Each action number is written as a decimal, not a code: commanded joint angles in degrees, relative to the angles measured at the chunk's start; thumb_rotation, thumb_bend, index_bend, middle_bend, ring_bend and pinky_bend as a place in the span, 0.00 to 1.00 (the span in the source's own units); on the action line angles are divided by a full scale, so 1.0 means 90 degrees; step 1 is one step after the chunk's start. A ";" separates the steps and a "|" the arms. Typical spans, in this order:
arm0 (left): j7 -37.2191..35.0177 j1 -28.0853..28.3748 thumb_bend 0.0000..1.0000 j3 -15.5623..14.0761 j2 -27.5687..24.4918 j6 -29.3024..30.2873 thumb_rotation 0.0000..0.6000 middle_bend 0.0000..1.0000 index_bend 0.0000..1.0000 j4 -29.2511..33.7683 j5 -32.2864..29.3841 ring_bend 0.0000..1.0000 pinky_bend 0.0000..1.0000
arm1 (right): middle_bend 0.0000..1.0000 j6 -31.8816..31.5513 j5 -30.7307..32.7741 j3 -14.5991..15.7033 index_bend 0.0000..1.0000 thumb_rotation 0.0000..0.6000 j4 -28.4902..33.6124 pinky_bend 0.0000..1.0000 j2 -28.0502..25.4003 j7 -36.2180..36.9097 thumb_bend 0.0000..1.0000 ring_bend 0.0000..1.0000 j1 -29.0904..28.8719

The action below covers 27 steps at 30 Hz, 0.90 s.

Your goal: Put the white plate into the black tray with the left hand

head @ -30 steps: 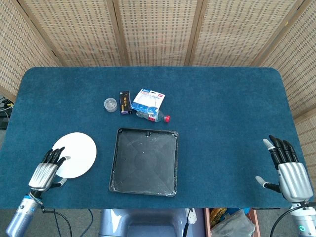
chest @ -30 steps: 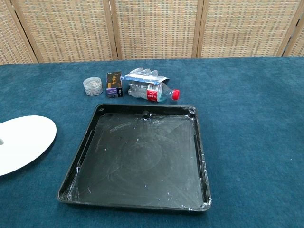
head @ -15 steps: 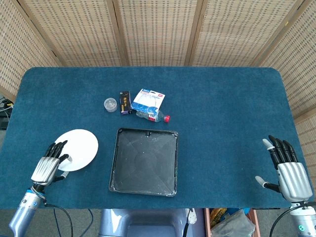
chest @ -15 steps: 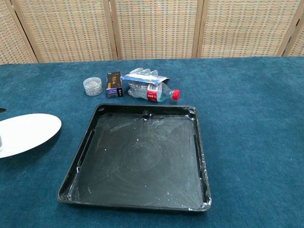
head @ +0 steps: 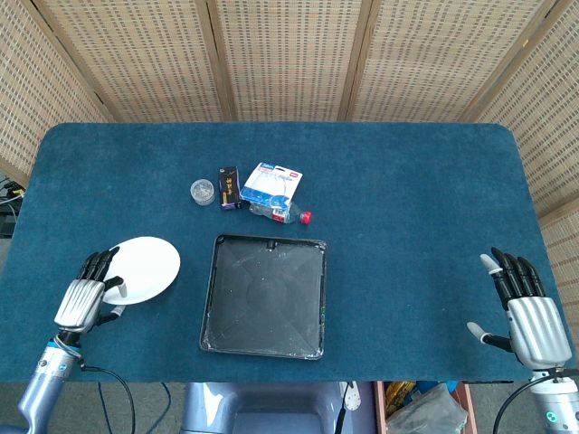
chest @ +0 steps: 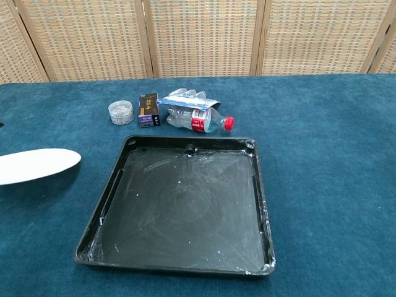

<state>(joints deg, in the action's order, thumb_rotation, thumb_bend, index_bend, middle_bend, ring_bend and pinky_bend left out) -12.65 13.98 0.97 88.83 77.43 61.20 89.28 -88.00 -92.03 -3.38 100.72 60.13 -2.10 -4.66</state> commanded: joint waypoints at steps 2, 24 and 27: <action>-0.0195 0.0107 0.44 0.0260 -0.0040 0.0235 1.00 0.00 0.72 0.0019 -0.0038 0.00 0.00 | 0.00 0.0011 0.0004 0.0003 0.00 1.00 -0.0004 0.00 0.0006 -0.0011 0.00 0.00 -0.0003; 0.0612 0.1634 0.44 0.0219 -0.0499 0.0473 1.00 0.00 0.75 0.1861 0.2146 0.00 0.00 | 0.00 0.0064 0.0057 0.0000 0.00 1.00 0.0034 0.00 0.0083 -0.0230 0.00 0.00 -0.0024; 0.0720 0.1876 0.44 0.0052 -0.0332 0.0199 1.00 0.00 0.75 0.1774 0.2370 0.00 0.00 | 0.00 0.0076 0.0084 -0.0010 0.00 1.00 0.0028 0.00 0.0095 -0.0248 0.00 0.00 -0.0030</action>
<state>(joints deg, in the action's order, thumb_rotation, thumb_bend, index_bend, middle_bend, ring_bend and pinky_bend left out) -7.25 28.99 3.00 84.46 81.12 77.69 108.95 -87.33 -91.29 -3.45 100.98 60.97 -4.32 -4.92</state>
